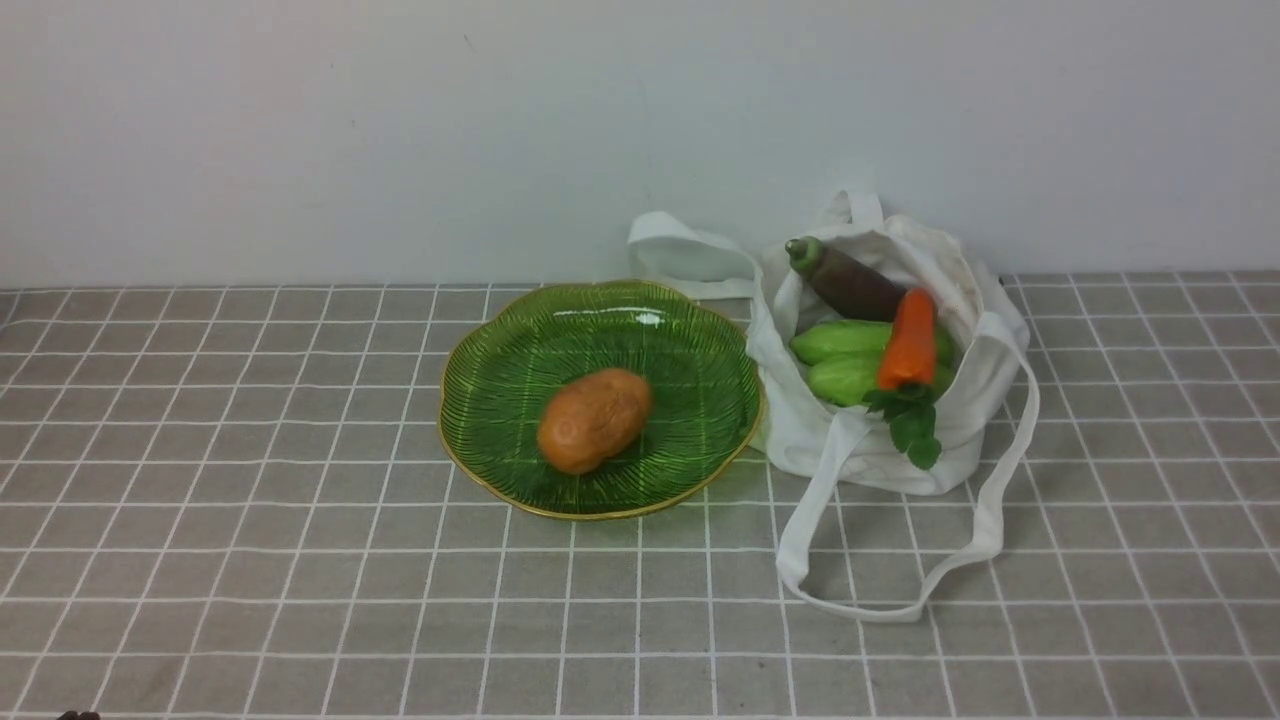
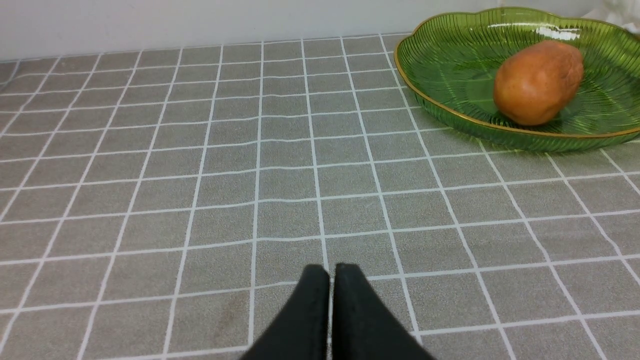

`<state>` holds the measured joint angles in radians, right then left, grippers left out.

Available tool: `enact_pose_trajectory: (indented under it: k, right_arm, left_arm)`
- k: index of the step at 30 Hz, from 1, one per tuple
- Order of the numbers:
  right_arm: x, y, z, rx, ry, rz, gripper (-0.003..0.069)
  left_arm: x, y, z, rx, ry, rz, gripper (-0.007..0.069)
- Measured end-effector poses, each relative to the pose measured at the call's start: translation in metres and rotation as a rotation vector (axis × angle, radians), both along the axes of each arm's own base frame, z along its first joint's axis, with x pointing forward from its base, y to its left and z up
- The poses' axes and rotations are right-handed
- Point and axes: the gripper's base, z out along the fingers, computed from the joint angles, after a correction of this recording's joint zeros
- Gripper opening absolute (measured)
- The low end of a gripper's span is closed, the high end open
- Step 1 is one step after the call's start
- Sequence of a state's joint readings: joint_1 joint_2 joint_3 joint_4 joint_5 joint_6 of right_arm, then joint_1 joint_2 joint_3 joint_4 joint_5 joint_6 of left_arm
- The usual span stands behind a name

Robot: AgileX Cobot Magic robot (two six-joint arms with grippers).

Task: Take vegetables from bag on grey coffee tablecloth place on plate.

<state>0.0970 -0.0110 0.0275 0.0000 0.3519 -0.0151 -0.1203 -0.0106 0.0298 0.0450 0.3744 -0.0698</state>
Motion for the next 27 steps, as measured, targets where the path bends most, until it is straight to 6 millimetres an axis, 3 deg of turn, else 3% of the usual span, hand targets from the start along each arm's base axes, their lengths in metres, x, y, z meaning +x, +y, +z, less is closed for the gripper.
enact_pose_trajectory:
  k: [27]
  right_arm:
    - [0.0002, -0.0032, 0.0000, 0.000, 0.000, -0.059, -0.0015]
  left_arm:
    - [0.0000, 0.0000, 0.0000, 0.000, 0.000, 0.000, -0.0005]
